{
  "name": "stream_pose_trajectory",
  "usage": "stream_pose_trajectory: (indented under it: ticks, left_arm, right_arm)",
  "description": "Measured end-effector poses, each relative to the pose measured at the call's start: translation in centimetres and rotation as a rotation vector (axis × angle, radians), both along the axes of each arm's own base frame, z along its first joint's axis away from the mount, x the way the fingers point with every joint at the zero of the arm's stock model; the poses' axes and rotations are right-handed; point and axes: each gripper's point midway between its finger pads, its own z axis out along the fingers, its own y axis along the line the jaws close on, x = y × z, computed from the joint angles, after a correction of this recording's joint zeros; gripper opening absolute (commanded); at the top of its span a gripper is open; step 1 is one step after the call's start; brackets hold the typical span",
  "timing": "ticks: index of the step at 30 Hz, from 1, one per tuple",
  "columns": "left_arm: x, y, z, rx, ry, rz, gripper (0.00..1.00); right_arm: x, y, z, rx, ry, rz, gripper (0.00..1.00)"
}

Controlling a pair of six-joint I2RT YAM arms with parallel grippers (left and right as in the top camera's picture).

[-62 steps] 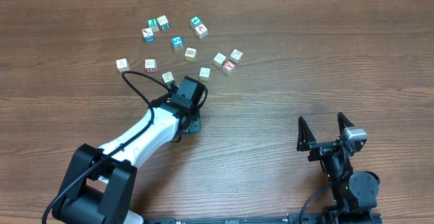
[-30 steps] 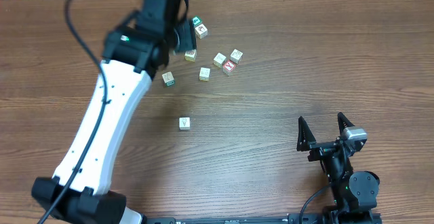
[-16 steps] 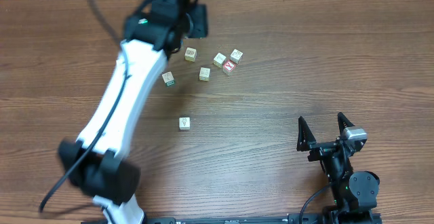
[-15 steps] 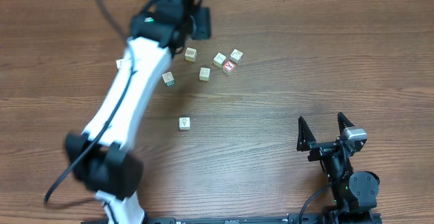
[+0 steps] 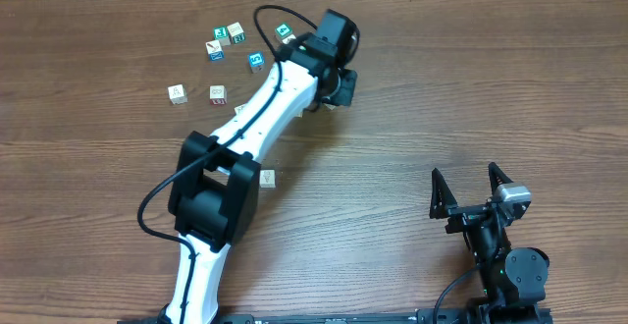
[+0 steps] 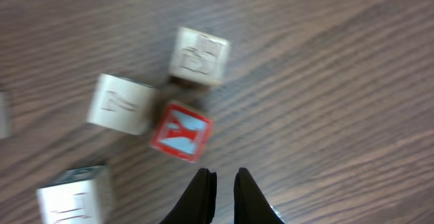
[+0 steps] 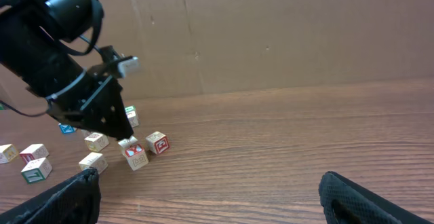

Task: Form a horizontal line

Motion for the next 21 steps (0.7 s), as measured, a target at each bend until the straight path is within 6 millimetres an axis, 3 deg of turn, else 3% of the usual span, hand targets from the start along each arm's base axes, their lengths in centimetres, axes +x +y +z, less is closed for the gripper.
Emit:
stream_pose_trajectory:
  ticks: [5, 9, 13, 21]
  left_arm:
    - [-0.7, -1.2, -1.7, 0.012, 0.022, -0.026, 0.09]
    - [-0.8, -1.0, -4.5, 0.053, 0.058, -0.022, 0.09]
    - [-0.3, 0.7, -6.9, 0.14, 0.06, 0.01, 0.09]
    - [3.8, 5.0, -6.2, 0.226, -0.067, 0.133, 0.16]
  right_arm:
    - [0.0, 0.0, 0.0, 0.0, 0.0, 0.0, 1.0]
    - [0.0, 0.0, 0.0, 0.0, 0.0, 0.0, 1.0]
    - [0.0, 0.0, 0.0, 0.0, 0.0, 0.0, 1.0]
    - [0.0, 0.0, 0.0, 0.0, 0.0, 0.0, 1.0]
